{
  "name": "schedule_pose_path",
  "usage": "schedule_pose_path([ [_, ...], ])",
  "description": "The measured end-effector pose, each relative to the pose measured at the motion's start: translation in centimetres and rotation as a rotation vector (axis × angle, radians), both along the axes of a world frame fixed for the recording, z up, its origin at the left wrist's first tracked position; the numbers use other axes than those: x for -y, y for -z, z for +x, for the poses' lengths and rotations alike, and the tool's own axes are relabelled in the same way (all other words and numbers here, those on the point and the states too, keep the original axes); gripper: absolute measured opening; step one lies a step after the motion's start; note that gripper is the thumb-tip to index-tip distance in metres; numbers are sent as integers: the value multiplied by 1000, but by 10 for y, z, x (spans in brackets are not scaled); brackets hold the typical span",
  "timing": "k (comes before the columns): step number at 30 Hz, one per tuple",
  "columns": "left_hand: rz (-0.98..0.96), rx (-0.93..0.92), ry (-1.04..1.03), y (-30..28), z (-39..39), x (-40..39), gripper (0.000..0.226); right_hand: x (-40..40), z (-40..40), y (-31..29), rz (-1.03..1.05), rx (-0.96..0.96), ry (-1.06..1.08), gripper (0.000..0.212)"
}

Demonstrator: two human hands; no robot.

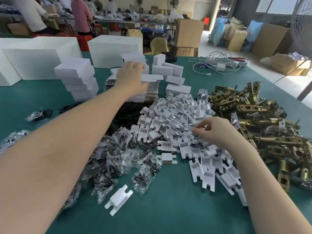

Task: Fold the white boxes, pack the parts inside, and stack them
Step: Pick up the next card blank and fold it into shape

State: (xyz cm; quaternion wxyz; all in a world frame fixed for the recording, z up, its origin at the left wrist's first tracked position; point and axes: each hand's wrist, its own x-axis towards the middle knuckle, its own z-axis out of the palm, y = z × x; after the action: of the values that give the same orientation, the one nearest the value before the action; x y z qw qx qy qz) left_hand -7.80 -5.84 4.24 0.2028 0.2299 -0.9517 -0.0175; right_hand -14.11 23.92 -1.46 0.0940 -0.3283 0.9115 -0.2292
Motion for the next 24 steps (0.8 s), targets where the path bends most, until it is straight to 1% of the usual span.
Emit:
schedule_pose_path([
  [1,-22,128,-4,1,-4,11,68,1,0,1,-2,-2,-4,21],
  [2,-38,241,-15,3,-5,19,70,1,0,1,-4,-5,-7,20],
  [3,-69,314,-20,7,-7,25,62,2,0,1,-7,-5,-9,19],
  [4,-121,326,-12,10,-7,28,46,1,-1,1,-9,-4,-9,18],
  [5,-179,286,0,12,-7,29,28,1,-2,1,-11,2,-10,18],
  [6,-214,224,5,13,-4,29,15,0,-3,1,-11,10,-14,19],
  [8,-198,134,20,11,3,26,16,1,-4,1,-10,20,-24,20],
  [13,-54,-80,38,0,21,25,24,0,-3,3,-27,28,-27,18],
  [14,-16,-112,36,-3,25,27,23,0,-3,3,-29,36,-29,18],
  [16,157,-179,62,-11,30,30,16,0,-2,3,-23,37,-35,18],
  [17,230,-179,81,-15,33,30,16,-1,-2,3,-22,32,-32,18],
  [18,252,-134,97,-18,35,28,21,-1,-1,3,-22,27,-28,19],
  [21,178,18,118,-18,41,24,24,0,2,3,-35,6,-11,20],
  [22,152,19,115,-16,42,23,25,0,2,4,-42,5,-4,19],
  [24,89,-63,81,-13,41,23,31,-1,2,4,-49,20,2,18],
])
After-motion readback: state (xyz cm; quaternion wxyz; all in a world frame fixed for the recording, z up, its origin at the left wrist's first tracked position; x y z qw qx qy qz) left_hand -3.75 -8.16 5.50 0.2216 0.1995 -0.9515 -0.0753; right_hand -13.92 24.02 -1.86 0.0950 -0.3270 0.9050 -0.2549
